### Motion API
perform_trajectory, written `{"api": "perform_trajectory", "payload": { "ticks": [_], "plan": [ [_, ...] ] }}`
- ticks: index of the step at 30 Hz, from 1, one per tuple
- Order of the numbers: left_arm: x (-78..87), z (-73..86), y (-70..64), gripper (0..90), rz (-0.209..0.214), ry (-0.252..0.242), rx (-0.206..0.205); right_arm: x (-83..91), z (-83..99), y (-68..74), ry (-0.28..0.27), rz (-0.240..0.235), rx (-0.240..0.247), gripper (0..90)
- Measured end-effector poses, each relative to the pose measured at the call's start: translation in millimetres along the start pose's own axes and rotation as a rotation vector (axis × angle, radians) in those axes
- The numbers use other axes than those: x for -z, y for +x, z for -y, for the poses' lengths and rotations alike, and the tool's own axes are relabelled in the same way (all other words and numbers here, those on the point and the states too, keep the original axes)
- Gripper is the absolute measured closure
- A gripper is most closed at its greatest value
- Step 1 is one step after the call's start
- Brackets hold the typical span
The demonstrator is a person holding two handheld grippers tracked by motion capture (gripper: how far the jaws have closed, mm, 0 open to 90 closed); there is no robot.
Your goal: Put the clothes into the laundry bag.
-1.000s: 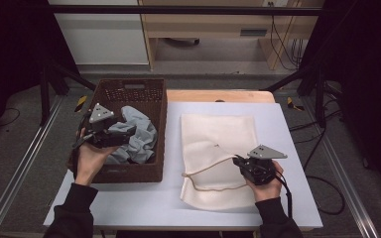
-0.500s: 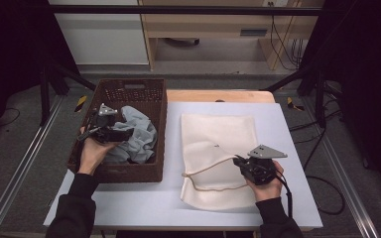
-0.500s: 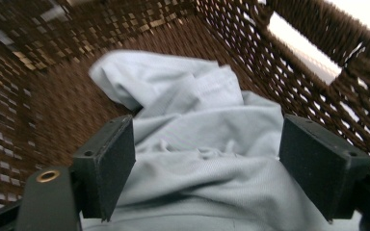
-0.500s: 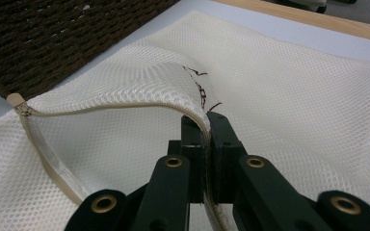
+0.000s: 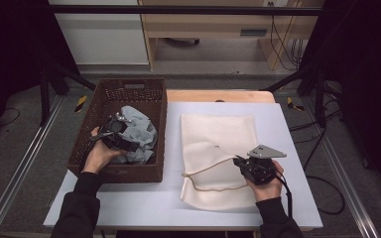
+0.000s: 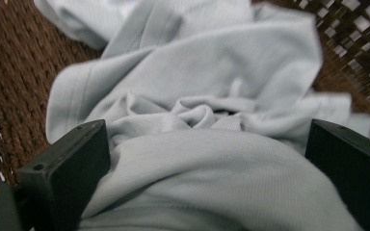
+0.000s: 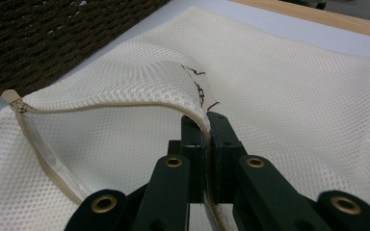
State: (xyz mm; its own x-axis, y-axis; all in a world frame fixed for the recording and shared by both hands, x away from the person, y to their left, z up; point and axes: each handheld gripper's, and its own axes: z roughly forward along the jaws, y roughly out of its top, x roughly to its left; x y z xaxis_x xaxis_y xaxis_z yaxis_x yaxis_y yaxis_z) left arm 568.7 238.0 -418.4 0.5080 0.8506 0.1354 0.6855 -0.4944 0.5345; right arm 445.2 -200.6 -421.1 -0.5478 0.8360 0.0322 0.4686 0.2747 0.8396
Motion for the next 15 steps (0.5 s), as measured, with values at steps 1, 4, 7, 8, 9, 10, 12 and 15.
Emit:
{"api": "perform_trajectory", "payload": {
  "ticks": [1, 4, 7, 8, 9, 10, 12, 15],
  "plan": [
    [-1.7, -0.1, 0.3, 1.4, 0.000, 0.012, -0.001, -0.1, 0.0, -0.3, 0.000, 0.000, 0.000, 86.5],
    [-4.5, 0.2, 1.2, 1.7, 0.007, 0.033, 0.008, 0.0, 0.0, -0.8, 0.001, -0.002, 0.001, 86.3],
    [-8.2, 0.8, 0.2, 2.2, 0.018, 0.065, 0.000, 0.1, 0.1, -0.7, 0.004, -0.003, -0.004, 86.3],
    [-9.8, 1.0, 0.3, 2.3, 0.018, 0.079, 0.005, 0.0, 0.1, -0.5, 0.004, -0.003, -0.005, 86.3],
    [-11.3, 1.2, 0.3, 2.8, 0.023, 0.093, 0.009, 0.0, 0.1, -0.2, 0.006, -0.003, -0.009, 86.2],
    [-12.9, 1.7, 0.2, 2.8, 0.022, 0.106, 0.004, -0.1, 0.2, -0.3, 0.005, -0.004, -0.007, 86.2],
    [-16.2, 2.2, -1.1, 3.2, 0.021, 0.141, -0.001, -0.2, 0.2, -0.6, 0.008, -0.004, -0.007, 86.2],
    [-19.6, 3.0, -2.1, 4.9, 0.024, 0.175, -0.014, -0.5, 0.4, -1.2, 0.012, -0.004, -0.007, 86.1]
  ]
}}
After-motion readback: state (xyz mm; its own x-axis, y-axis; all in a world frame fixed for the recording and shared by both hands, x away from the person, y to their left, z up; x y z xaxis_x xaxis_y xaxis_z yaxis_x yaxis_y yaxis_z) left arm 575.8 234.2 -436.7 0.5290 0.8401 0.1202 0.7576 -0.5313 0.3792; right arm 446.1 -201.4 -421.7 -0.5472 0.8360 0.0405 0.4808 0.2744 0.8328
